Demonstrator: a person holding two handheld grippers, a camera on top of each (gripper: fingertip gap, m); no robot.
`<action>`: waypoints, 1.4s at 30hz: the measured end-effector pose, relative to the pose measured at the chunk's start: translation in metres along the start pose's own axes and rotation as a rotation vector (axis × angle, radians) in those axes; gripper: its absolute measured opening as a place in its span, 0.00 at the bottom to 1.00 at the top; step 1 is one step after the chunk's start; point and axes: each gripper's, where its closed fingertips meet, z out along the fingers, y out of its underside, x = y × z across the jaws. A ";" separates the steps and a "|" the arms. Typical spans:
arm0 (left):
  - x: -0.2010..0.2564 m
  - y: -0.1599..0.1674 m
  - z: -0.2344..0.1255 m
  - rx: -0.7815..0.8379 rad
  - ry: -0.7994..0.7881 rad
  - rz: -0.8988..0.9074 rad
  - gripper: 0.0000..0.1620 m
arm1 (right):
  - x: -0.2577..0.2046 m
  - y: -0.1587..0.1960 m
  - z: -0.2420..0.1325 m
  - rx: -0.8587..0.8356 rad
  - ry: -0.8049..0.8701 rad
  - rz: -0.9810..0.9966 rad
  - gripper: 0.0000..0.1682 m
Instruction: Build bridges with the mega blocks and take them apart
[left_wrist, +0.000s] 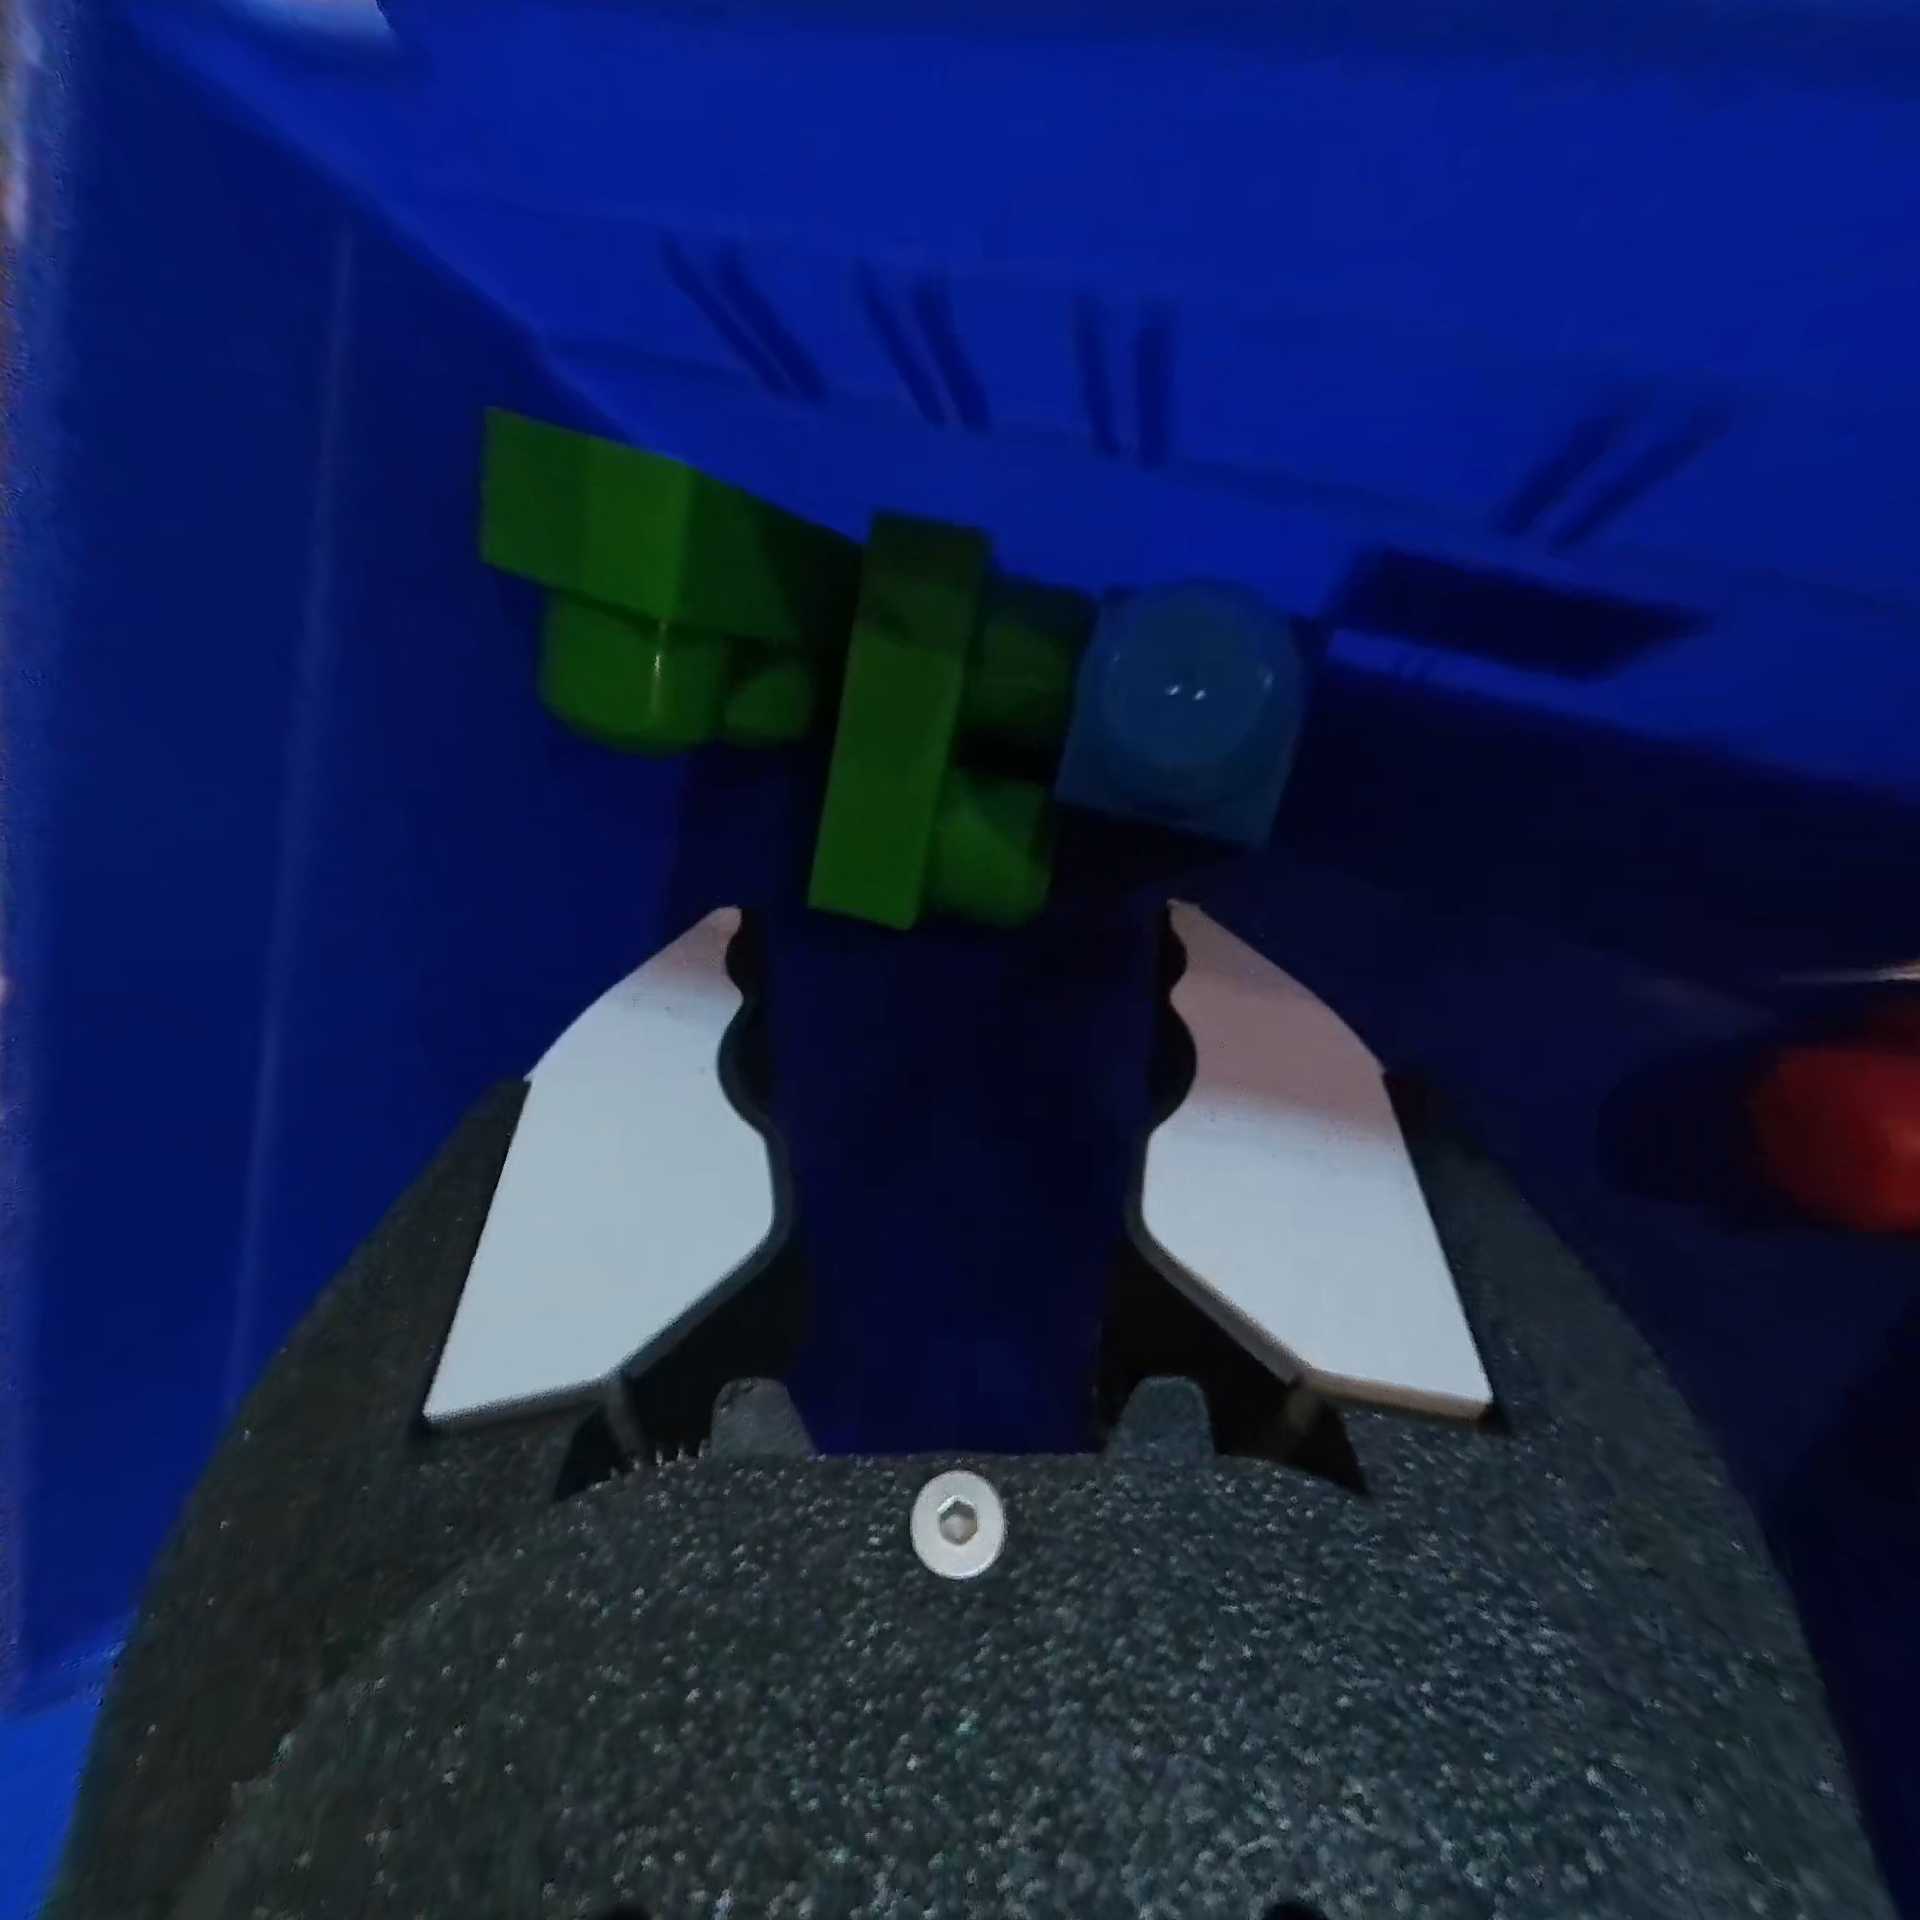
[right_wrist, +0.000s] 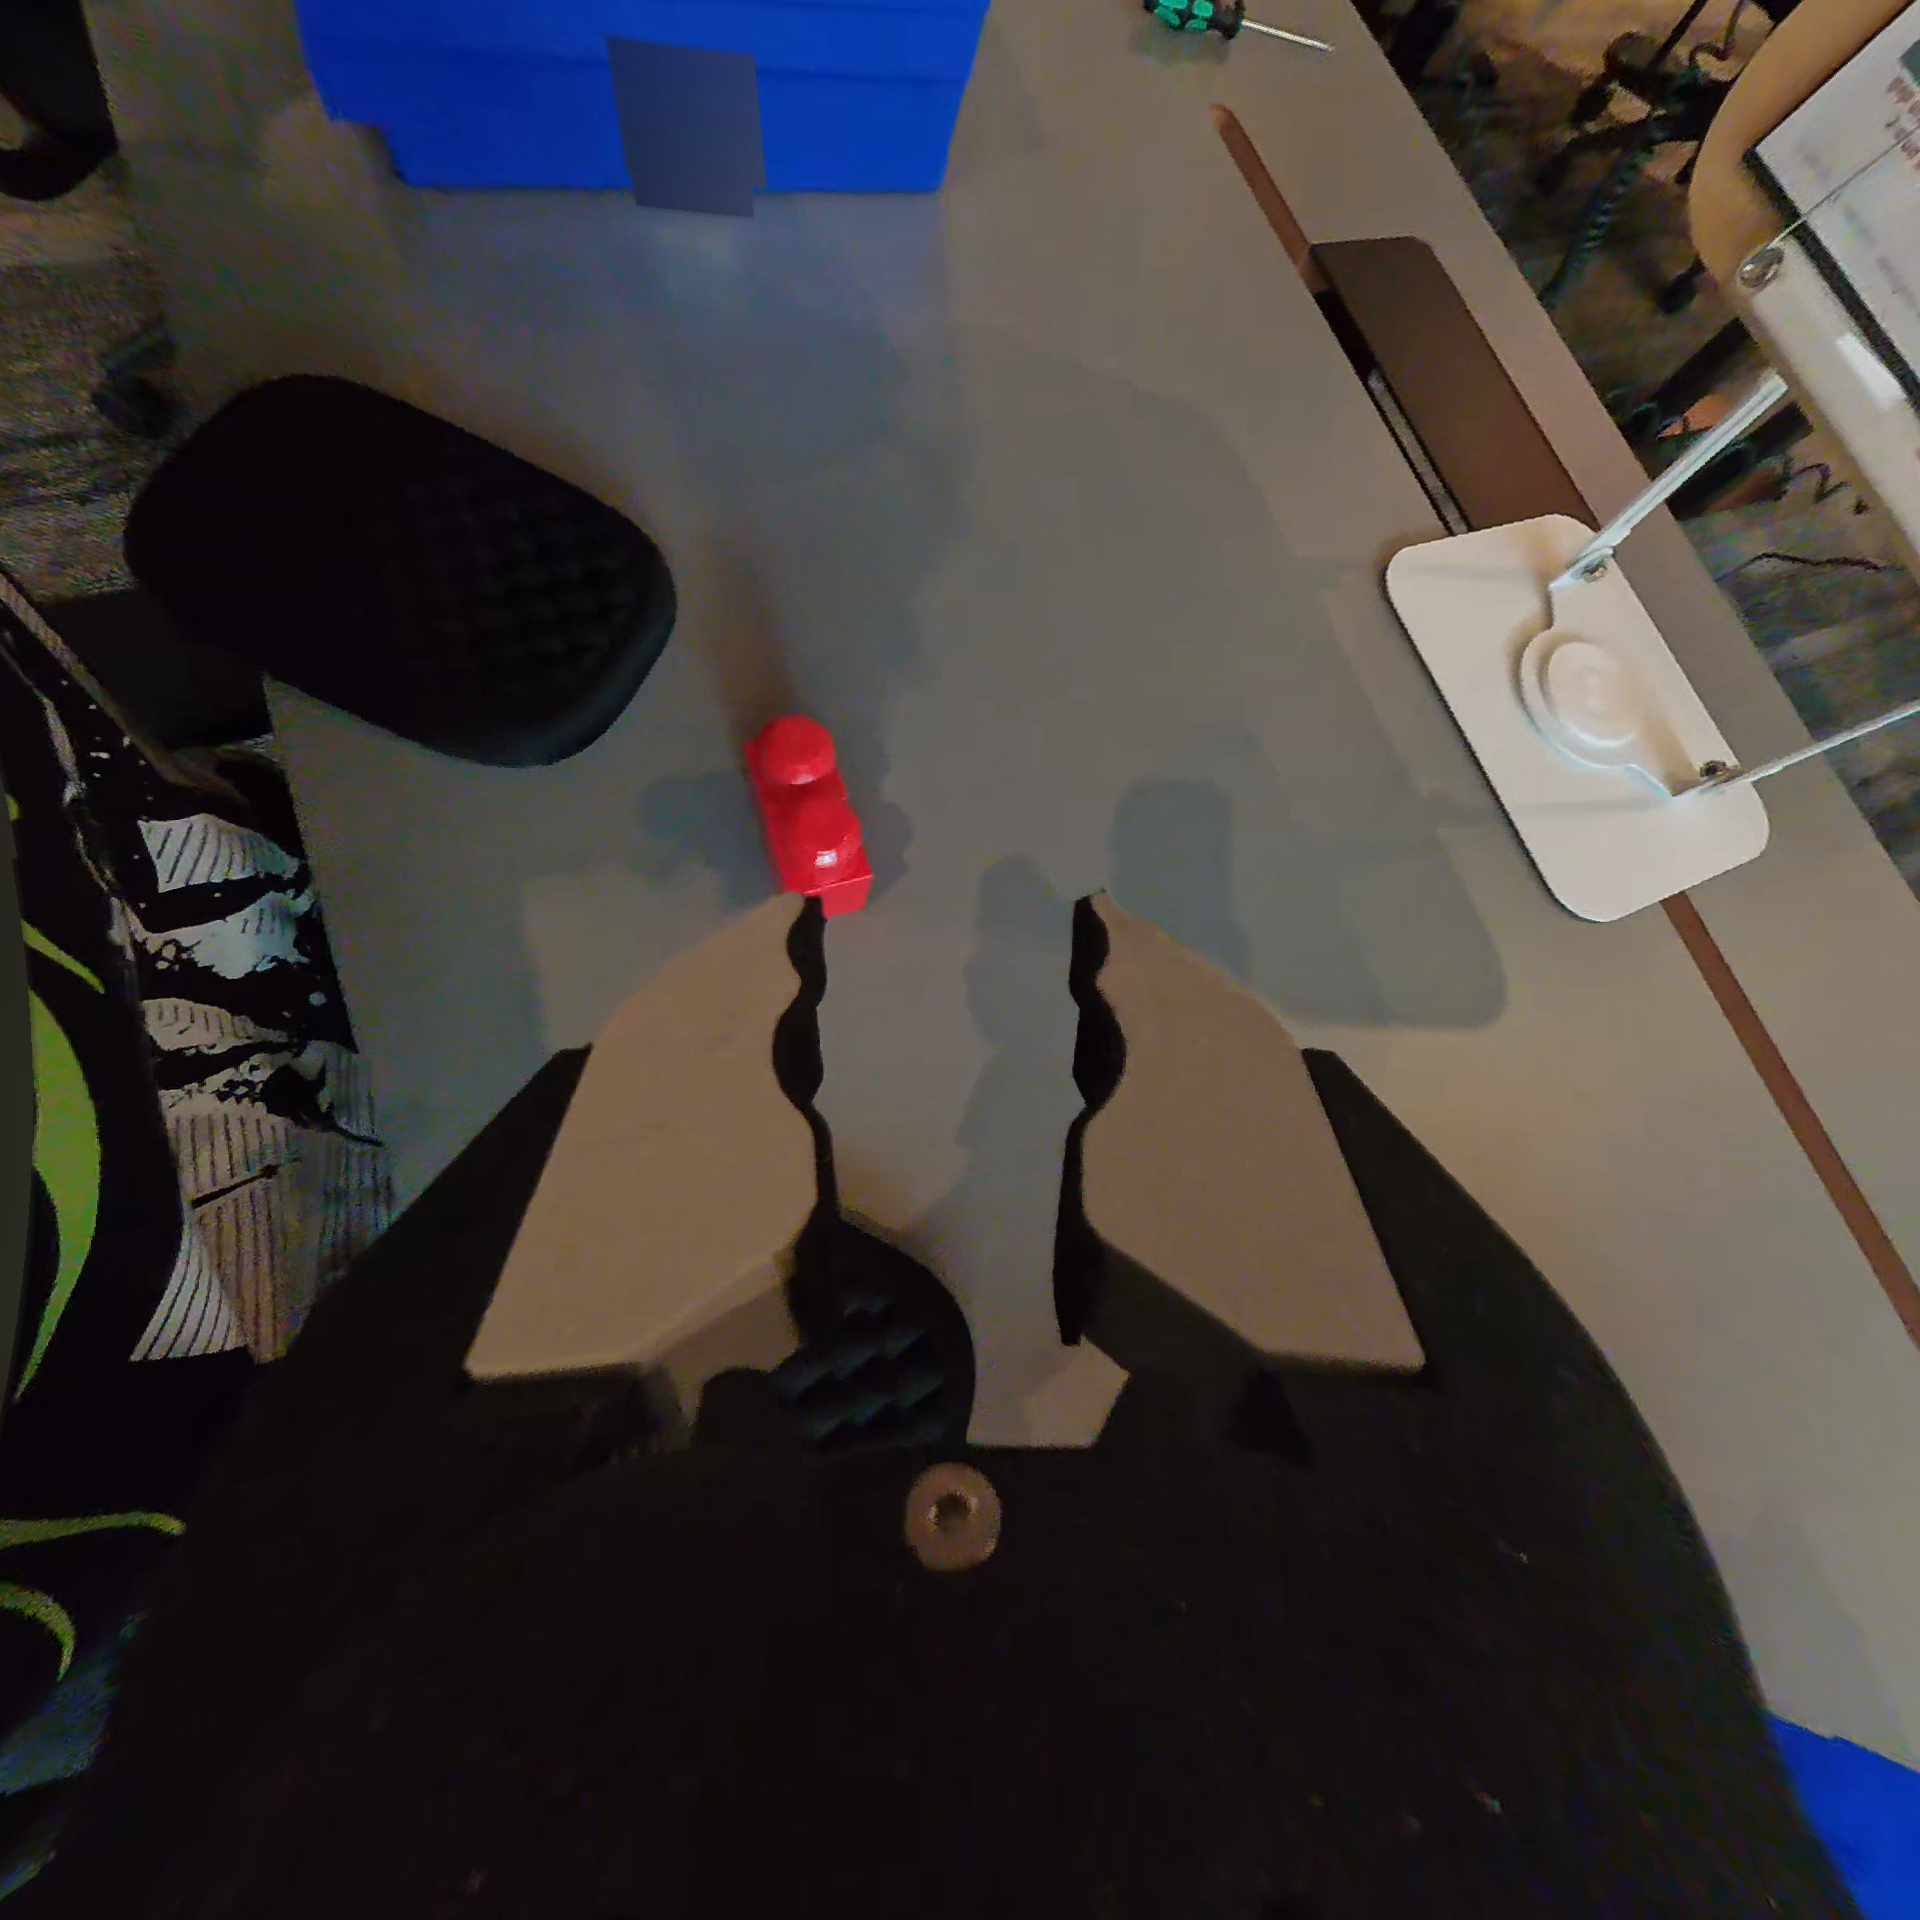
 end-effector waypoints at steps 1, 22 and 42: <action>-0.001 0.003 0.003 -0.012 -0.005 0.009 0.44 | 0.001 -0.002 0.000 0.007 0.000 -0.002 0.27; -0.004 -0.028 -0.064 0.297 -0.132 -0.108 0.29 | -0.015 -0.030 0.036 0.018 -0.100 -0.148 0.27; 0.130 -0.253 -0.110 0.490 0.305 0.268 0.29 | -0.086 -0.153 0.094 0.530 -0.002 -0.959 0.32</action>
